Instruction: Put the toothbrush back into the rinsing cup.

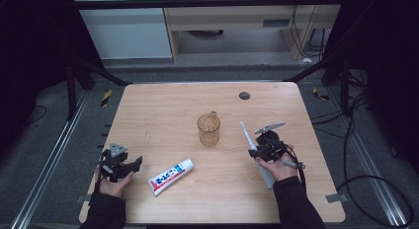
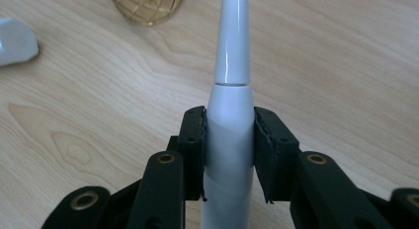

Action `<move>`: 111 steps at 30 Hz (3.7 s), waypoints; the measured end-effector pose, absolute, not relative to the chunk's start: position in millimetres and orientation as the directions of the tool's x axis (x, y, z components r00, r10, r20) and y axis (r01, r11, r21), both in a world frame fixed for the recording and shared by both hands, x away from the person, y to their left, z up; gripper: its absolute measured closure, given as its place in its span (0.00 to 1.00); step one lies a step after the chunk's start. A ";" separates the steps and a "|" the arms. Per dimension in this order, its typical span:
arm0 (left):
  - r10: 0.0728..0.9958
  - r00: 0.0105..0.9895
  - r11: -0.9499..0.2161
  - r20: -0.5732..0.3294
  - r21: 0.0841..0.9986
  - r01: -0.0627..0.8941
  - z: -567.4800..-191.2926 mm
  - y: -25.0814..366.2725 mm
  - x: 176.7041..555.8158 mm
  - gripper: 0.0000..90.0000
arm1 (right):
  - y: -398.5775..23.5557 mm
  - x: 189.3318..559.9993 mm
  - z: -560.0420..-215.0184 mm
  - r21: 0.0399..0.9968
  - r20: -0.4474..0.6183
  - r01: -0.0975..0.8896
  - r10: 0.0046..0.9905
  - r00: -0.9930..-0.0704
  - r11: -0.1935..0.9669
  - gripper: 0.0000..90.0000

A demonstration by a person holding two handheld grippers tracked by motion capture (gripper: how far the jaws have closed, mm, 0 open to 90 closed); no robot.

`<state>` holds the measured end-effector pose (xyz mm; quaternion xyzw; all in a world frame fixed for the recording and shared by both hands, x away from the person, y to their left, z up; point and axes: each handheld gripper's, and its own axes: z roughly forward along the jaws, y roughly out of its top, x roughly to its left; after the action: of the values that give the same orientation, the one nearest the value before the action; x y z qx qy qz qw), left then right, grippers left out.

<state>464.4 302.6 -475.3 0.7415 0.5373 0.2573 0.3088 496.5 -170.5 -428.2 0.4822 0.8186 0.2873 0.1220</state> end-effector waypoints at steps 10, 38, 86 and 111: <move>0.956 0.289 -0.231 0.050 0.736 0.636 -475.1 302.7 464.2 0.43 | -184.0 490.3 -410.0 0.727 0.114 0.639 0.872 -0.475 0.253 0.75; 0.957 0.287 -0.228 0.048 0.737 0.636 -474.9 302.8 464.1 0.43 | -167.8 494.5 -384.8 0.926 0.136 0.374 0.894 -0.428 0.038 0.75; 0.956 0.290 -0.225 0.042 0.740 0.634 -474.8 303.4 464.5 0.43 | -92.4 536.3 -352.1 0.982 0.180 0.137 0.882 -0.436 -0.133 0.75; 0.956 0.291 -0.224 0.040 0.743 0.631 -474.6 303.5 464.3 0.43 | -68.3 549.1 -365.8 0.987 0.156 0.114 0.877 -0.454 -0.117 0.75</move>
<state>464.3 303.5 -474.6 0.7388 0.5370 0.2568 0.3159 549.1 -68.3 -365.8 0.4213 0.5881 0.6171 0.3094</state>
